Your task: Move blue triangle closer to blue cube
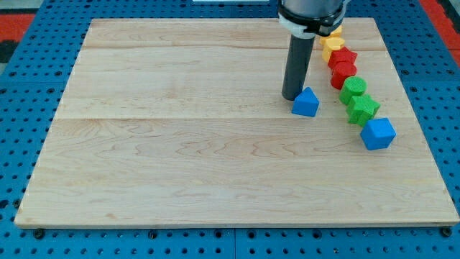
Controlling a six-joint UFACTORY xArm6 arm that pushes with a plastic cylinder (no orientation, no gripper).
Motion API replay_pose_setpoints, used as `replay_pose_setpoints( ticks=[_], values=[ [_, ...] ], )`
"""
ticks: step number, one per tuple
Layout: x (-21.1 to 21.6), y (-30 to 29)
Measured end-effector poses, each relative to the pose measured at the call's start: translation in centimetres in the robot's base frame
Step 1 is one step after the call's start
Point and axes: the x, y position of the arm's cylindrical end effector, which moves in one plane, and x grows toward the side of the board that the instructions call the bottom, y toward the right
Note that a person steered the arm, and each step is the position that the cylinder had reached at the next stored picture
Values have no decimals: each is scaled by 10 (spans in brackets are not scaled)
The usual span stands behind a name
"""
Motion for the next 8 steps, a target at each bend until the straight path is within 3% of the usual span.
replay_pose_setpoints(
  ticks=[1,2,4,6,8],
  values=[
    [4,9],
    [48,12],
    [98,44],
    [124,29],
    [134,96]
  ],
)
